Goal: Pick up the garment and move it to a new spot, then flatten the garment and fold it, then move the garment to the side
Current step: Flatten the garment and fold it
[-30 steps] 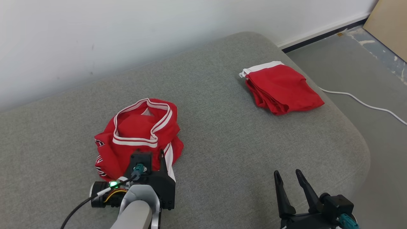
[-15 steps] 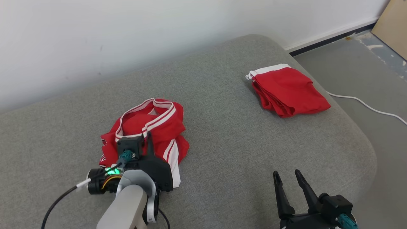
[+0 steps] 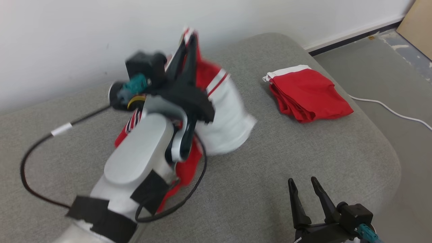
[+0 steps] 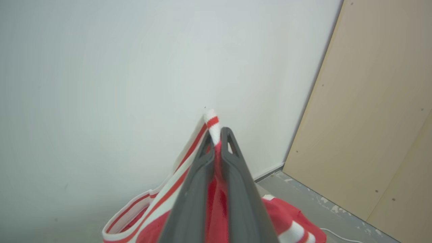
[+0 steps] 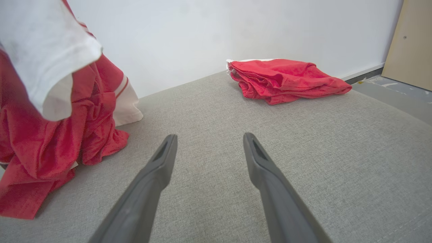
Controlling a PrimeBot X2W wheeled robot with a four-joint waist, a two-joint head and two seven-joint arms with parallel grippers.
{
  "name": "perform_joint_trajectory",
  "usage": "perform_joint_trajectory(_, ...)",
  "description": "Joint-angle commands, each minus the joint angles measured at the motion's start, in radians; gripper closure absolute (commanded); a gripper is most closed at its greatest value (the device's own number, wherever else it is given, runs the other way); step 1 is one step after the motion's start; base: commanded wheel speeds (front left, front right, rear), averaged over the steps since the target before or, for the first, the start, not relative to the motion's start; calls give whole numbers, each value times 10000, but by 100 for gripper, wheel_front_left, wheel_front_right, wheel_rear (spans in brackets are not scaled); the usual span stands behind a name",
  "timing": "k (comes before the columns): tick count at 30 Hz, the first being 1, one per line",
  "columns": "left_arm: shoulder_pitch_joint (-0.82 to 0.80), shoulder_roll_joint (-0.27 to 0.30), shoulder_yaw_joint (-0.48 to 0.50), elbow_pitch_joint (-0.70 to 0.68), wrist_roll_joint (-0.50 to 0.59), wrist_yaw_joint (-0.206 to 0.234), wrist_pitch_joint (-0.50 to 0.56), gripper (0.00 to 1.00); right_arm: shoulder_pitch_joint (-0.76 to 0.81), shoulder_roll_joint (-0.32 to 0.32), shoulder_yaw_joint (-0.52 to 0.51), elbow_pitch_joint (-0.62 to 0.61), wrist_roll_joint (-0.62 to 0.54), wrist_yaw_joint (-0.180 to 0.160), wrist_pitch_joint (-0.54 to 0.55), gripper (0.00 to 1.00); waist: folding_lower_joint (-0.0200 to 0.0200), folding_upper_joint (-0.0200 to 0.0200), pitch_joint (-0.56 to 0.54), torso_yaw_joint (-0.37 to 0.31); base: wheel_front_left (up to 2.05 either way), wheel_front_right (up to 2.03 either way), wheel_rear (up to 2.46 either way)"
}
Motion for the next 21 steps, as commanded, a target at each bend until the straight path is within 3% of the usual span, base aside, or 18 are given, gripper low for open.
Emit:
perform_joint_trajectory(1, -208, -1, -69, -113, -156, -20, -98, 100, -43, 25, 34, 13, 73, -25, -15, 0, -1, -1, -2, -24, 0, 0, 0)
perform_joint_trajectory(7, -1715, 11, -463, -1654, -1974, 59, -756, 100, -43, 25, 36, 38, 102, -25, -16, 0, -1, -1, 11, -48, 0, 0, 0)
perform_joint_trajectory(11, -2083, 24, 198, -3027, -2273, 298, -802, 100, -48, 28, -25, 11, 72, -25, -14, 0, -1, -1, 95, 159, 0, 0, 0)
perform_joint_trajectory(17, -320, 21, 788, -3397, -2151, 701, -809, 100, 7, 28, -121, -50, 94, -25, -14, 0, -1, -1, 208, 807, 0, 0, 0)
perform_joint_trajectory(21, 1776, 54, 1288, -2791, -1864, 650, -810, 100, 27, 22, -155, -133, 63, -25, -13, 0, -1, -1, 318, 1319, 0, 0, 0)
